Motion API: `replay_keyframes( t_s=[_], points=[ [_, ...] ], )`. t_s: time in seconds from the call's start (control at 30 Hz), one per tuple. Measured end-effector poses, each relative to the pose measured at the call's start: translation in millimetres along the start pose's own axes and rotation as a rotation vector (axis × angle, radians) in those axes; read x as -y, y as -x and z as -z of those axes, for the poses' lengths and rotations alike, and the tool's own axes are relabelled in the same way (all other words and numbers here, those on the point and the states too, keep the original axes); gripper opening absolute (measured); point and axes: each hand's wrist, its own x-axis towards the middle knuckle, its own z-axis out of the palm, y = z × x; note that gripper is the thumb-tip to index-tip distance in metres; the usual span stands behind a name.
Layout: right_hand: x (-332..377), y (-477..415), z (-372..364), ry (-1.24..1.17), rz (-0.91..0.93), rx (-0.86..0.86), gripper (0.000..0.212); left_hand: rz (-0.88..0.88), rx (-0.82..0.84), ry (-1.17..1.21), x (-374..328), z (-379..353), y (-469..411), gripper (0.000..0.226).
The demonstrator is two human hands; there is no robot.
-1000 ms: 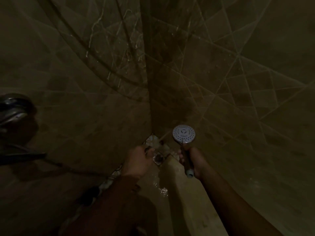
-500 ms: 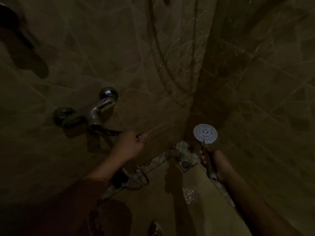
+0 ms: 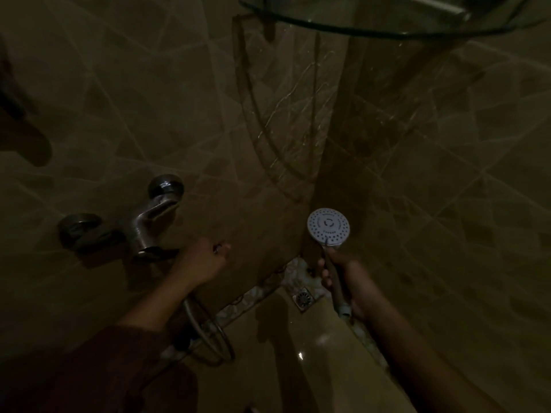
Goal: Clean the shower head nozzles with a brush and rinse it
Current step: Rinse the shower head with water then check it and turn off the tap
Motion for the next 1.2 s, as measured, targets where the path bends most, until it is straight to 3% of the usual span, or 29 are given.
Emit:
replay_keyframes(
  t_s=[0.17,0.3,0.5,0.73,0.9,1.2],
  points=[
    [21.7,18.2,6.7,0.0,0.019,0.001,0.029,-0.032,0.006,0.063,-23.4,-3.3,3.1,0.048],
    [40.9,33.0,18.3,-0.034,0.086,-0.016,0.025,-0.174,0.061,0.077,-61.1,-11.0,23.1,0.046],
    [80.9,58.3,54.4,0.032,0.341,-0.063,0.017,-0.359,0.106,0.186,-106.1,-33.7,60.6,0.041],
    [146.6,121.9,97.2,0.026,0.588,-0.086,0.018,-0.448,0.228,0.291,-171.5,-45.5,110.5,0.026],
    [185.6,180.4,115.3,0.149,0.747,-0.143,0.012,-0.539,0.308,0.399,-219.1,-45.2,151.6,0.019],
    [232.8,292.1,141.0,0.261,0.969,-0.084,0.032,-0.708,0.322,0.502,-291.5,-32.5,230.0,0.009]
  ],
)
